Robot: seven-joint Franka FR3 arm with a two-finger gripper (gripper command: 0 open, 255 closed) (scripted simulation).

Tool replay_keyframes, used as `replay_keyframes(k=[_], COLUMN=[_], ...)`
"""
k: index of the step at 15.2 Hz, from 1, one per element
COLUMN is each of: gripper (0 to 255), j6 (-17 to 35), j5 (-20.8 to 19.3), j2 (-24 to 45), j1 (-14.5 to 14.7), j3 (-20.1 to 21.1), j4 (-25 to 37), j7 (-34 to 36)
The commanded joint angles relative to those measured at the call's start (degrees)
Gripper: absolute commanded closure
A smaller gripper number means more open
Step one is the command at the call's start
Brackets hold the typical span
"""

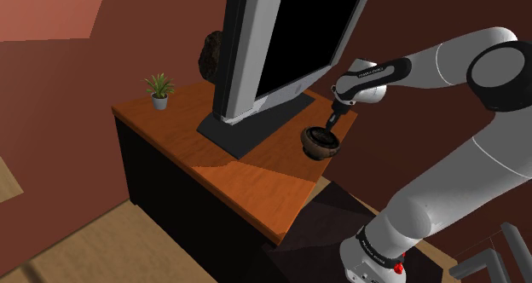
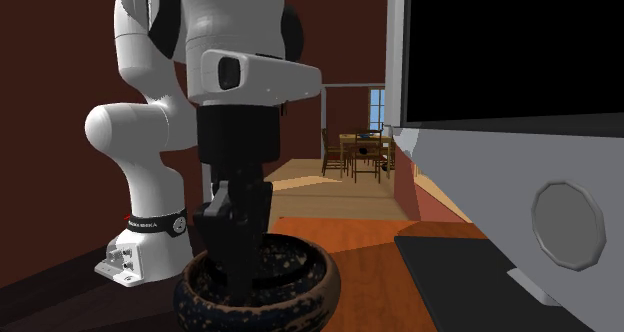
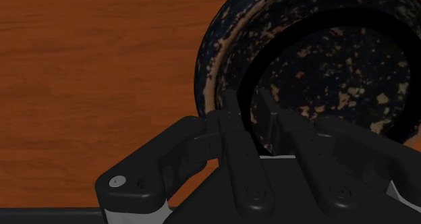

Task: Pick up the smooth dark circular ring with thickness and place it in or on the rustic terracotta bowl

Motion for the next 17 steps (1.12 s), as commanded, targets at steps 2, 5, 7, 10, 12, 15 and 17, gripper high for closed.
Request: replay_keyframes(k=[2,5,7,10,12,15,17], gripper=[255,255,255,0,0,0,0], j6=[0.51,0.51,0.51,0.76,0.76,-3.59,-7.24], j5=[0.22,0.22,0.21,0.06,0.09,-0.78,-1.42], j2=[0.65,0.65,0.65,0.33,0.40,-2.02,-4.11], j1=[0.12,0.15,0.17,0.16,0.18,0.11,0.08], j3=[0.03,0.00,-0.02,0.02,0.03,0.28,0.60], j4=[-0.35,-0.35,-0.35,-0.89,-0.82,1.20,2.85], j7=[-0.07,-0.07,-0.06,0.10,0.10,0.71,1.24])
